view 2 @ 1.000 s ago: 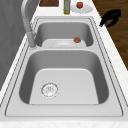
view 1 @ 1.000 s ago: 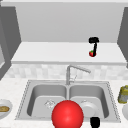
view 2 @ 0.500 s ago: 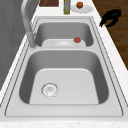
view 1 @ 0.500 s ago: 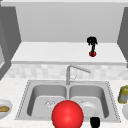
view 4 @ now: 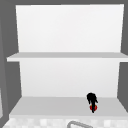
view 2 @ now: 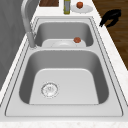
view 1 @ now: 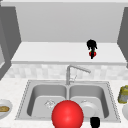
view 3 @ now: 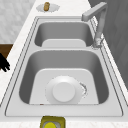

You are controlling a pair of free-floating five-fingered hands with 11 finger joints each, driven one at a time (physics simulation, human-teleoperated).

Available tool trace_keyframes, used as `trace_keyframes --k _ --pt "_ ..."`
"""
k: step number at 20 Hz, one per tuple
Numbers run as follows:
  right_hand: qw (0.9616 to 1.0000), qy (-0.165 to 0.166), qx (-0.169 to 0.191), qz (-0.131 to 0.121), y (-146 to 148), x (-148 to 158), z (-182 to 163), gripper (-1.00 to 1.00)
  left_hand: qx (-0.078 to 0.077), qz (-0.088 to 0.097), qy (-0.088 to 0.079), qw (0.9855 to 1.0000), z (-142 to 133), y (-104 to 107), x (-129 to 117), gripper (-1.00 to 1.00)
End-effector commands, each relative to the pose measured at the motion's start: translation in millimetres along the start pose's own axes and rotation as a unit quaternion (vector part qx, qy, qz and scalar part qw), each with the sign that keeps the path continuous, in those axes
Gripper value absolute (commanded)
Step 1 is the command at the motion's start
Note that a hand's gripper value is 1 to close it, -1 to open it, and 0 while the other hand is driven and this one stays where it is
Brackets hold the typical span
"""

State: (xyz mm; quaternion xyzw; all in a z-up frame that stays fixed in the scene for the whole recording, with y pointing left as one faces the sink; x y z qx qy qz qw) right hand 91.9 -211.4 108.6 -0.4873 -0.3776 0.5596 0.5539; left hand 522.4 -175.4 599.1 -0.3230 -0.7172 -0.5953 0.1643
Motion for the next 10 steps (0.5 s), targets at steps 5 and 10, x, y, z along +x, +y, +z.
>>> trace_keyframes --k 5,10 --pt "1.0 0.0 0.0 0.0 0.0 0.0 0.0 0.0 0.0 0.046 0.015 0.9988 6.8 -1.6 -27.9 -1.0" --pt "1.0 0.0 0.0 0.0 0.0 0.0 0.0 0.0 -0.006 0.043 0.023 0.9988 2.5 0.2 -29.8 -1.0"
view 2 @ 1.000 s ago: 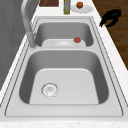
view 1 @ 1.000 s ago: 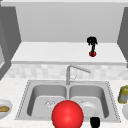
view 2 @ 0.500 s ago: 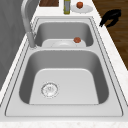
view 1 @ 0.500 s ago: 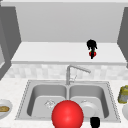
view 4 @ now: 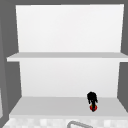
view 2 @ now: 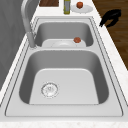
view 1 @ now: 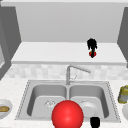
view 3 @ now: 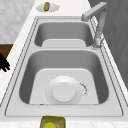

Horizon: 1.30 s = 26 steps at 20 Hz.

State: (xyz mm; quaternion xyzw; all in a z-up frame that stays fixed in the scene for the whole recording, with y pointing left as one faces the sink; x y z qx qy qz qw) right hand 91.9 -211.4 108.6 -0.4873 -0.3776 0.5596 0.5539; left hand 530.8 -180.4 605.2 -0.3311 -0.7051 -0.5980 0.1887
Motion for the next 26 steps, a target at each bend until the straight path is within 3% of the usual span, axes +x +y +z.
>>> trace_keyframes --k 1,3,5,7,11,13,16,17,18,19,20,21,22,26 --pt "1.0 0.0 0.0 0.0 0 0 0 0.0 -0.004 0.017 0.009 0.9998 6 -13 -25 -1.0" --pt "1.0 0.0 0.0 0.0 0 0 0 0.0 -0.011 0.007 0.014 0.9998 5 -25 -19 -1.0" --pt "1.0 0.0 0.0 0.0 0 0 0 0.0 -0.019 -0.023 0.008 0.9995 2 -43 -6 -1.0" --pt "1.0 0.0 0.0 0.0 0 0 0 0.0 -0.024 -0.06 0.005 0.9979 1 -58 6 -1.0" --pt "1.0 0.0 0.0 0.0 0 0 0 0.0 -0.036 -0.099 0.002 0.9944 -2 -63 13 -1.0" --pt "1.0 0.0 0.0 0.0 0 0 0 0.0 -0.04 -0.104 0.005 0.9937 -2 -60 12 -1.0" --pt "1.0 0.0 0.0 0.0 0 0 0 0.0 -0.035 -0.098 0.0 0.9946 4 -51 9 -1.0" --pt "1.0 0.0 0.0 0.0 0 0 0 0.0 -0.028 -0.094 -0.002 0.9952 7 -48 8 1.0" --pt "1.0 0.0 0.0 0.0 0 0 0 0.0 -0.033 -0.065 -0.007 0.9973 10 -45 12 1.0" --pt "1.0 0.0 0.0 0.0 0 0 0 0.0 -0.02 -0.043 -0.003 0.9989 8 -43 16 1.0" --pt "1.0 0.0 0.0 0.0 0 0 0 0.0 -0.014 -0.037 -0.004 0.9992 5 -38 21 1.0" --pt "1.0 0.0 0.0 0.0 0 0 0 0.0 -0.01 -0.043 -0.003 0.999 3 -33 23 1.0" --pt "1.0 0.0 0.0 0.0 0 0 0 0.0 -0.008 -0.064 -0.004 0.9979 1 -31 26 1.0" --pt "1.0 0.0 0.0 0.0 0 0 0 0.0 -0.006 -0.085 -0.009 0.9964 1 -32 24 1.0"
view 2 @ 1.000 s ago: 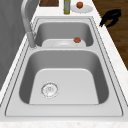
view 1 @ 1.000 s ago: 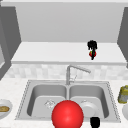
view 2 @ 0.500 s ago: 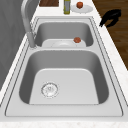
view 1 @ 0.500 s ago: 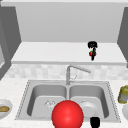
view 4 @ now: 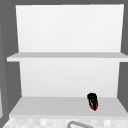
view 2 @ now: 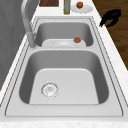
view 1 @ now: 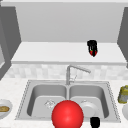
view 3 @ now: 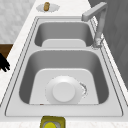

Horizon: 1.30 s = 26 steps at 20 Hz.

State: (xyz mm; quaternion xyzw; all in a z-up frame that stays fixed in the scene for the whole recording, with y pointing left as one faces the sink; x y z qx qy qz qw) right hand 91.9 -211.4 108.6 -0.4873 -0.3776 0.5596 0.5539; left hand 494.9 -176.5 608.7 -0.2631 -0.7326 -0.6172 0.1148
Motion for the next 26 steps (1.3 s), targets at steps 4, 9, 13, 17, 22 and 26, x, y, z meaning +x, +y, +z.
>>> trace_keyframes --k 4,9,13,17,22,26 --pt "1.0 0.0 0.0 0.0 0 0 0 0.0 0.007 -0.013 0.0 0.9999 1 -11 0 1.0" --pt "1.0 0.0 0.0 0.0 0 0 0 0.0 -0.009 -0.023 -0.01 0.9996 11 17 16 1.0" --pt "1.0 0.0 0.0 0.0 0 0 0 0.0 0.002 -0.012 0.012 0.9999 31 31 40 1.0" --pt "1.0 0.0 0.0 0.0 0 0 0 0.0 0.005 -0.013 0.015 0.9998 49 41 63 1.0" --pt "1.0 0.0 0.0 0.0 0 0 0 0.0 0.004 -0.028 0.013 0.9995 73 34 93 1.0" --pt "1.0 0.0 0.0 0.0 0 0 0 0.0 -0.001 -0.032 0.015 0.9994 92 26 117 1.0"
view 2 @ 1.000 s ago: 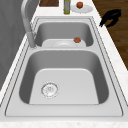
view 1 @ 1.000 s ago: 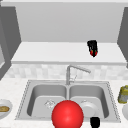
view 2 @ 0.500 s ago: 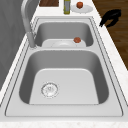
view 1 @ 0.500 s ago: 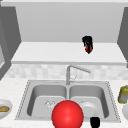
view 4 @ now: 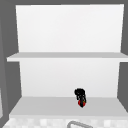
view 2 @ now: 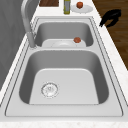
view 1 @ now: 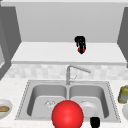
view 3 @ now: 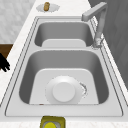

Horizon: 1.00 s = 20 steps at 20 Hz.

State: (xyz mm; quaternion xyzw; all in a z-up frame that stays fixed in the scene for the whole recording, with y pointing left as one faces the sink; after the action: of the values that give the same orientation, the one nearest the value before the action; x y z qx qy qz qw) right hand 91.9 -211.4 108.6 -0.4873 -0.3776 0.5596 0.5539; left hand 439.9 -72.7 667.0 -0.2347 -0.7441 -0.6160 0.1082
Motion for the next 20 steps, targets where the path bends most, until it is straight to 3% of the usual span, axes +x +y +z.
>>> trace_keyframes --k 1,20 --pt "1.0 0.0 0.0 0.0 0 0 0 0.0 -0.011 -0.005 0.005 0.9999 18 -6 23 1.0" --pt "1.0 0.0 0.0 0.0 0 0 0 0.0 -0.019 -0.021 0.008 0.9996 119 -44 132 1.0"
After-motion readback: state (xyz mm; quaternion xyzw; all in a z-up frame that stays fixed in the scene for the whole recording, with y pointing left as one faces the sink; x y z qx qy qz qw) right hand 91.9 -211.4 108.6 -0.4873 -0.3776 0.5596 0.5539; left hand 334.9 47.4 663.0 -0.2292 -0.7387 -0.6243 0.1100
